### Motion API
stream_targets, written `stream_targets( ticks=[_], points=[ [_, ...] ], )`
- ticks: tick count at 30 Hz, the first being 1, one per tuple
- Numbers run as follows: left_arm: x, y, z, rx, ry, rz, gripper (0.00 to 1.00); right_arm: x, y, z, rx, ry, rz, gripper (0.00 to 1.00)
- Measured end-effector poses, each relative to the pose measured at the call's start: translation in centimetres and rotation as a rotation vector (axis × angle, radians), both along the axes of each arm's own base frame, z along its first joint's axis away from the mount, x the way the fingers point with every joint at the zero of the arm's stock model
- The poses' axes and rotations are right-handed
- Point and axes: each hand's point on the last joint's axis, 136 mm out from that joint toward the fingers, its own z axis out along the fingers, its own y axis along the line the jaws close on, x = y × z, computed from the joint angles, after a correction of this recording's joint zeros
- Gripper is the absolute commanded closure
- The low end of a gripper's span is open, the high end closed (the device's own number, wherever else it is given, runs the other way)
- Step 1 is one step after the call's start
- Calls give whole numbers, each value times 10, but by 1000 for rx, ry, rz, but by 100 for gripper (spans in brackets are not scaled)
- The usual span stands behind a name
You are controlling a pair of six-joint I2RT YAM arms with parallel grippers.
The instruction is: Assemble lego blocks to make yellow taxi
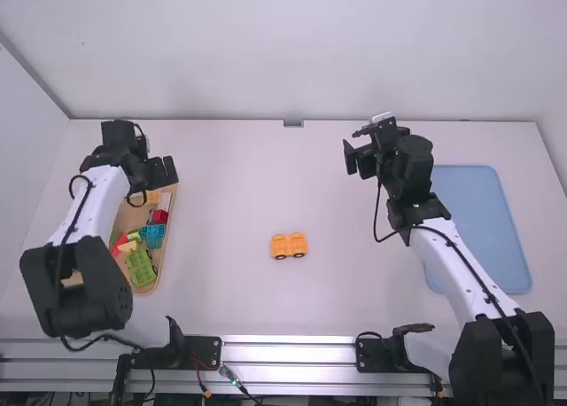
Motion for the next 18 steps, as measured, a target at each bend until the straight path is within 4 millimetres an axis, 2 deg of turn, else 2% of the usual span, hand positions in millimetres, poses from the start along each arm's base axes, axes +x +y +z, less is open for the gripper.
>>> stream_targets(
  ticks=[6,10,18],
  points=[
    [23,10,-28,-26,185,32,1,-2,14,5,5,-20,33,1],
    [36,18,-44,-36,240,58,1,-3,13,3,2,-14,32,1],
    [37,29,-75,-27,311,177,1,-3,13,3,2,-13,31,1]
  ],
)
